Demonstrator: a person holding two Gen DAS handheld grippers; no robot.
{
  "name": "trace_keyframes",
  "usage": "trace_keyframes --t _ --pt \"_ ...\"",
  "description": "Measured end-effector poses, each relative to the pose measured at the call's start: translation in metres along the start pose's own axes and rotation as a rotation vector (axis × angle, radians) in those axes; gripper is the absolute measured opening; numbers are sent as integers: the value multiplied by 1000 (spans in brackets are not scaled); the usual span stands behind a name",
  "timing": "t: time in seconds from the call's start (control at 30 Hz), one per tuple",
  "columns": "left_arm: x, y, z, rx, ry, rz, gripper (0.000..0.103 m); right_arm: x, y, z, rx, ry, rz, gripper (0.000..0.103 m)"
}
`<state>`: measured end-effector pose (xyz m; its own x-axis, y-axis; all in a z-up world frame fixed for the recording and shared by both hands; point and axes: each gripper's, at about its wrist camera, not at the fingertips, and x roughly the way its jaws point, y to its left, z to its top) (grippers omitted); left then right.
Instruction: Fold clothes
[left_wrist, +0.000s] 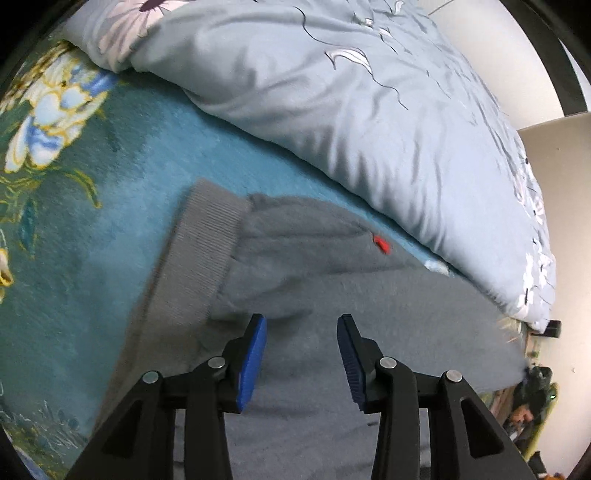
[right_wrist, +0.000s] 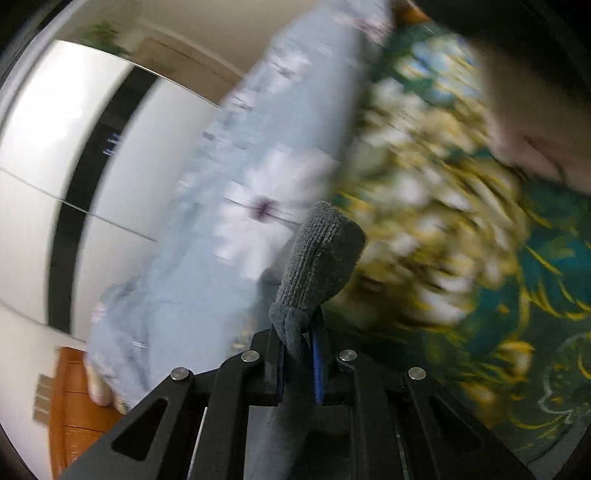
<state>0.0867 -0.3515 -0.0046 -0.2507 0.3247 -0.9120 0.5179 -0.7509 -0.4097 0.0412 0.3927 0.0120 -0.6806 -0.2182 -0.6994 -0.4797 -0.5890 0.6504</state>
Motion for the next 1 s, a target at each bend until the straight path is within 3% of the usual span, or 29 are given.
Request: trace_keyframes --t 0.13,0.27,0.37,0.47,0.57,0.67,0.8,1.0 --pt "-7 6 1 2 -14 43 47 20 -25 -20 -16 75 -95 12" --pt "-20 22 11 -1 -58 85 47 12 -19 -12 -19 64 -74 12" --pt "-29 34 18 -5 -81 103 50 -6 2 5 -78 -8 -10 12" --pt "-31 44 15 -26 -72 117 51 1 10 8 -138 13 -111 12" --pt "-32 57 9 -60 -60 121 51 9 9 5 -142 51 -155 12" --pt "-33 63 -5 -82 -60 119 51 7 16 5 -166 69 -178 18" --pt "-45 74 -13 -81 -78 112 52 -13 31 7 -211 38 -188 47" --pt "-45 87 -40 -73 -108 85 53 -67 27 -10 -202 -4 -115 51"
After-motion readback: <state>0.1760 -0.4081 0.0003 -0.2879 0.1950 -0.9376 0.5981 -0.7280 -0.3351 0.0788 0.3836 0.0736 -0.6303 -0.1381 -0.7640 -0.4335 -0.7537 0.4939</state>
